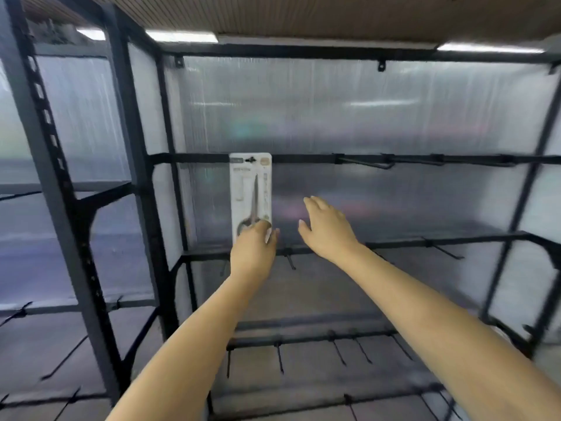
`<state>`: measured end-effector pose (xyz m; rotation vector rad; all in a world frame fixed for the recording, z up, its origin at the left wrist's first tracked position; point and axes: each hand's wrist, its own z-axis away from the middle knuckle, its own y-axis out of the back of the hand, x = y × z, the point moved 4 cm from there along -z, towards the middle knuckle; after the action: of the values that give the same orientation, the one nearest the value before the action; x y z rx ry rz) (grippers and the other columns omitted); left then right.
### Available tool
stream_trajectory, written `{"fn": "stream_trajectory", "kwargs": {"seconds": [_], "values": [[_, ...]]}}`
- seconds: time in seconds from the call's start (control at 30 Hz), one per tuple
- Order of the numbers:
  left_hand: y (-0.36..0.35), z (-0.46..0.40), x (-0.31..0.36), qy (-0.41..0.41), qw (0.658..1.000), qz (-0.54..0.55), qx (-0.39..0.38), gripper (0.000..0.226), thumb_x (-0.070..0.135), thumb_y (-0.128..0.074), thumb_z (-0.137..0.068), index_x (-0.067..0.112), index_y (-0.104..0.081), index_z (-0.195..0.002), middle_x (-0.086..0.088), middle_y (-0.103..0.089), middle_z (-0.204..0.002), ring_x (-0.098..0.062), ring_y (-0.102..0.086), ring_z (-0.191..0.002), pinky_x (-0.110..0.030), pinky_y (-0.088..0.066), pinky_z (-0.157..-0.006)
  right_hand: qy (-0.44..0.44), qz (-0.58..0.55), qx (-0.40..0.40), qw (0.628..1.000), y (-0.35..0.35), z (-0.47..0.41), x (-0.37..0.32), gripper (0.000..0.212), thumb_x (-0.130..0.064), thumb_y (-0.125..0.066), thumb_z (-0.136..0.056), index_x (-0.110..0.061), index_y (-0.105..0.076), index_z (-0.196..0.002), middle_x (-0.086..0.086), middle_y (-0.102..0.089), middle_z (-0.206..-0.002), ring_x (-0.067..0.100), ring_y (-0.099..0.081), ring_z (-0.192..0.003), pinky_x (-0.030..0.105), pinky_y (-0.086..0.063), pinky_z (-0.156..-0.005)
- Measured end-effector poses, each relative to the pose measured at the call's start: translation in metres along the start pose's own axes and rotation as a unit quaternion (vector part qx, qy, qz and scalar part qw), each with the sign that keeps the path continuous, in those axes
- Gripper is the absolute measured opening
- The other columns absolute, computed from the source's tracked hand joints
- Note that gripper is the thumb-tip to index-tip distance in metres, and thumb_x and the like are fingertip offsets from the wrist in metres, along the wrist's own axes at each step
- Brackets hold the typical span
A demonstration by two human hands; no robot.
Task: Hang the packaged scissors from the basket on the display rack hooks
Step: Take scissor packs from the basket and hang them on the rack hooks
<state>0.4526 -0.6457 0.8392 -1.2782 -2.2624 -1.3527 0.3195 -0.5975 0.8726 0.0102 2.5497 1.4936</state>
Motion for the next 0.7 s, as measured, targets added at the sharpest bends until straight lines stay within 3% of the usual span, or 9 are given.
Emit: {"fn": "stream_trajectory", "kwargs": {"seconds": [0.13,0.27,0.33,0.53,0.7], "values": [[-0.050,0.045,0.031,-0.036,0.995,0.009,-0.093,0.033,0.028,-0.045,-0.098,0.000,-0.057,-0.113,-0.013,-0.062,-0.110,-0.031,-0.058,-0.101,-0.037,-0.045,-0.079,-0.048,0.006,-0.017,0.999,-0.009,0.066,0.045,0.053,-0.027,-0.038,-0.099,-0.006,-0.024,-0.146,0.011,-0.024,-0.154,0.023,-0.023,-0.142,0.033,-0.021,-0.112],[-0.111,0.101,0.075,-0.063,0.978,0.029,-0.194,0.025,0.030,-0.044,-0.098,0.007,-0.055,-0.100,-0.004,-0.057,-0.090,-0.027,-0.054,-0.092,-0.032,-0.039,-0.073,-0.147,0.009,-0.031,0.989,-0.021,0.150,0.110,0.054,-0.028,-0.040,-0.098,-0.007,-0.026,-0.146,0.011,-0.025,-0.154,0.024,-0.025,-0.141,0.033,-0.022,-0.112],[-0.143,0.129,0.097,-0.072,0.964,0.055,-0.248,0.032,0.031,-0.045,-0.098,0.005,-0.057,-0.114,-0.008,-0.062,-0.110,-0.028,-0.055,-0.104,-0.032,-0.041,-0.080,-0.207,0.006,-0.036,0.978,-0.023,0.198,0.146,0.054,-0.028,-0.042,-0.098,-0.006,-0.029,-0.145,0.013,-0.029,-0.152,0.024,-0.028,-0.139,0.033,-0.023,-0.111],[-0.229,0.220,0.173,-0.140,0.906,0.078,-0.390,0.039,0.029,-0.047,-0.097,0.004,-0.053,-0.126,-0.013,-0.056,-0.131,-0.029,-0.051,-0.120,-0.032,-0.039,-0.093,-0.390,0.028,-0.043,0.919,-0.014,0.350,0.249,0.045,-0.020,-0.049,-0.092,-0.002,-0.042,-0.132,0.017,-0.047,-0.133,0.034,-0.046,-0.121,0.038,-0.036,-0.097],[-0.290,0.293,0.234,-0.205,0.856,0.068,-0.469,0.034,0.029,-0.046,-0.096,0.001,-0.058,-0.111,-0.020,-0.060,-0.114,-0.036,-0.055,-0.109,-0.037,-0.042,-0.083,-0.502,0.054,-0.038,0.862,0.005,0.465,0.314,0.047,-0.021,-0.049,-0.093,-0.002,-0.040,-0.135,0.018,-0.048,-0.130,0.036,-0.048,-0.118,0.039,-0.037,-0.096]]}}
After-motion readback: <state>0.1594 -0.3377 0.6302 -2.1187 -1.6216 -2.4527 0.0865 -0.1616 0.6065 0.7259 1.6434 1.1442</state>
